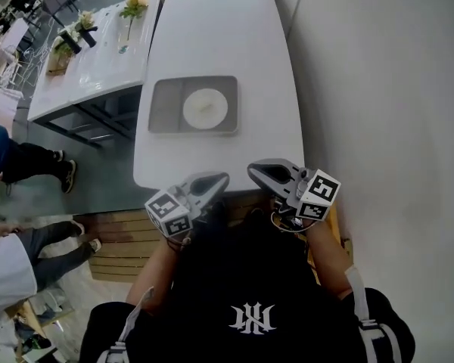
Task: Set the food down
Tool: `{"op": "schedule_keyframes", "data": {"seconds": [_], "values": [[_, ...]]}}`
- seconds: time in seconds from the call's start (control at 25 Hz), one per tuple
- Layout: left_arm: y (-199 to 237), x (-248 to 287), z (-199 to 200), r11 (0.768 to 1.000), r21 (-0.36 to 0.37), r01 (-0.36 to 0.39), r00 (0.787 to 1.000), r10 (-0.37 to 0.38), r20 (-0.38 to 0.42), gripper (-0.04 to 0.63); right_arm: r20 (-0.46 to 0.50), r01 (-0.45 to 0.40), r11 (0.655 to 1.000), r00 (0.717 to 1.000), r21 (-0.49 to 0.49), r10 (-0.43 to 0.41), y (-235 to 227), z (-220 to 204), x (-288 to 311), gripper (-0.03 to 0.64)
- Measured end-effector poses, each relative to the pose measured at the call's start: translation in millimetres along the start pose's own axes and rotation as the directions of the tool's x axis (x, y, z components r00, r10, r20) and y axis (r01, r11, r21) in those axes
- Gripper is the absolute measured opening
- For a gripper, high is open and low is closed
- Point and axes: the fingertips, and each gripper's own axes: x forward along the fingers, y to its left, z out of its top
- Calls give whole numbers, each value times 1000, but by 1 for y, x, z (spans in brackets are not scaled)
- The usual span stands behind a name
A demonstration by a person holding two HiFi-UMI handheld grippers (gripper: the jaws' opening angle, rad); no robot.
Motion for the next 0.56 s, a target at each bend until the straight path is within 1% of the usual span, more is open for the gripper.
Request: {"op": "schedule_keyframes", "data": {"seconds": [0.12, 0.24, 0.4, 0.56], "values": [[-19, 20, -4, 1000, -14, 9, 999, -8, 33, 5, -5, -18, 1000, 1000, -20, 18, 9, 9, -27, 3], [-49, 36, -9, 1000, -16, 18, 998, -17, 65, 5, -14, -19, 1000, 1000, 11, 19, 14, 2, -63, 3], [-57, 52, -34, 1000, 13, -10, 1000, 10, 7, 5, -38, -33, 998, 999, 50, 35, 4, -19, -87, 3], [-69, 57, -41, 999, 22, -28, 1000, 28, 7, 5, -55, -78, 996, 995, 51, 81, 10, -25, -97, 3]]}}
